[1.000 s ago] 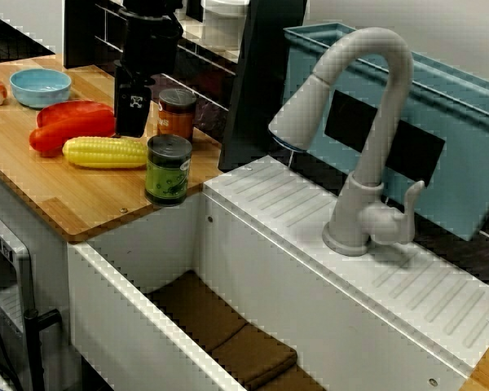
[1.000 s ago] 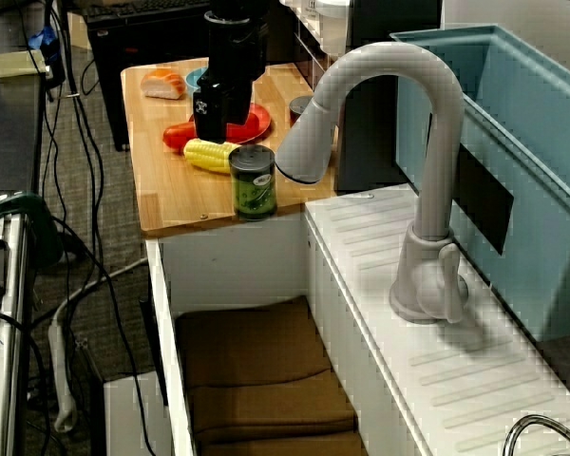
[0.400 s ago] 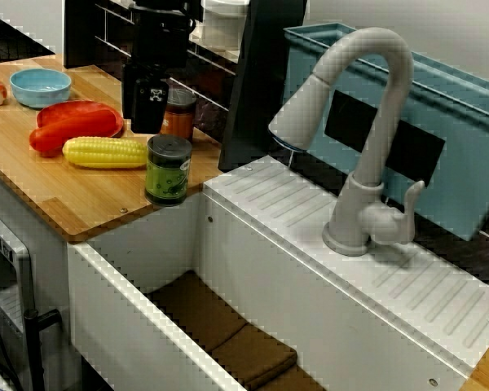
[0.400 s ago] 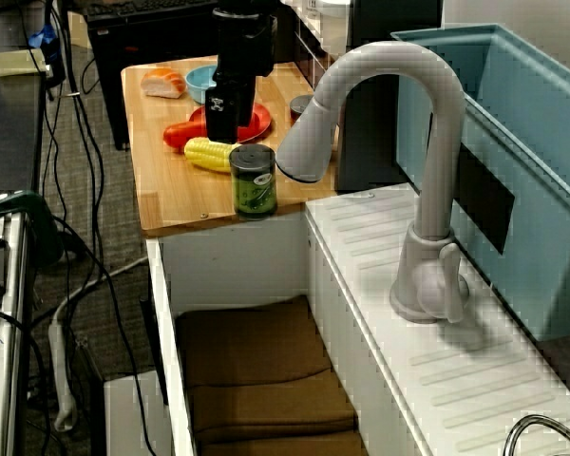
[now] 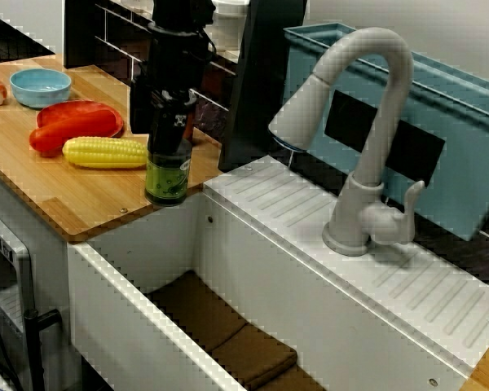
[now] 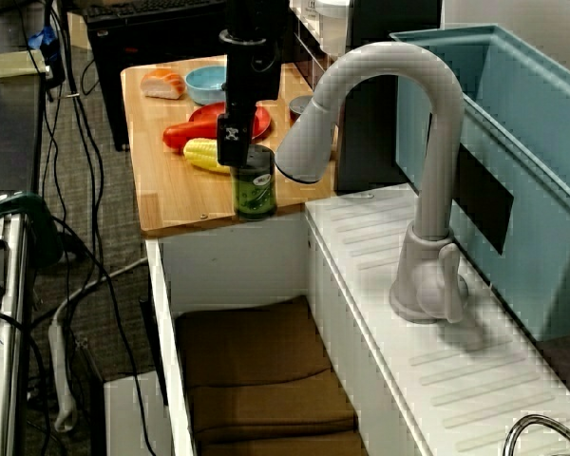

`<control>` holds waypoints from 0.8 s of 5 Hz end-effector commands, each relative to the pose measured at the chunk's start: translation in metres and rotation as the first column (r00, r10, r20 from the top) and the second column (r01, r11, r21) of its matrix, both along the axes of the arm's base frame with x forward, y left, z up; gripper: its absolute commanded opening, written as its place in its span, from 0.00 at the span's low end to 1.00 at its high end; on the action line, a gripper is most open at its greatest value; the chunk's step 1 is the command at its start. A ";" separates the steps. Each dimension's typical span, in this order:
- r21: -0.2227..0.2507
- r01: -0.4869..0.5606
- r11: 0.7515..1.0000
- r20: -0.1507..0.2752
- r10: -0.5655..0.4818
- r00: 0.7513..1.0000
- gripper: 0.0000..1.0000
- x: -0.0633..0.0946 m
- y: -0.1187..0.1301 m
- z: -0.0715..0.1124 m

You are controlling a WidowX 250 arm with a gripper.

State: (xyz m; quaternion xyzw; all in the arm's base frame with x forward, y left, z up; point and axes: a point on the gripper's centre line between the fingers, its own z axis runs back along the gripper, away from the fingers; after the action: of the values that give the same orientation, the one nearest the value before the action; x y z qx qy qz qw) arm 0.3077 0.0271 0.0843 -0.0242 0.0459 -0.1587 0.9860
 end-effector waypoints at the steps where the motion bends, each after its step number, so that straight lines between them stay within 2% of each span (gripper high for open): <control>1: 0.057 -0.050 0.997 0.088 0.045 0.995 1.00 0.006 -0.007 0.020; 4: 0.030 -0.055 0.998 0.080 0.053 0.995 1.00 0.006 -0.004 0.022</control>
State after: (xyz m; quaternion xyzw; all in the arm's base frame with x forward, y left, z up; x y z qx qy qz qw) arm 0.3050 0.0216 0.0853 -0.0119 0.0429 -0.1318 0.9903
